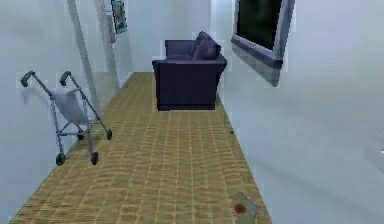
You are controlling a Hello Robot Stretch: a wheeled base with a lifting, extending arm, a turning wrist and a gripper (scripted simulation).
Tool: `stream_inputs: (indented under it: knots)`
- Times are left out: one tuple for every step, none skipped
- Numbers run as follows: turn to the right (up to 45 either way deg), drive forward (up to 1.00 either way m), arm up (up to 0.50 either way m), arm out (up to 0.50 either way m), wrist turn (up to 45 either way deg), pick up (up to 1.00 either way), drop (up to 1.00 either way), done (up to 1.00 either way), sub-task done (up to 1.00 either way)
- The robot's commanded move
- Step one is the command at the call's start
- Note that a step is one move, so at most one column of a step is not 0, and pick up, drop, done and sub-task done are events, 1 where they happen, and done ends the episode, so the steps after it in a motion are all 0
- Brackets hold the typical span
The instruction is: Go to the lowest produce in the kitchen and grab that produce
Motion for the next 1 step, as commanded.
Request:
stream_inputs:
  knots:
    - [-6.0, 0.00, 0.00, 0.00, 0.0, 0.00, 0.00, 0.00, 0.00]
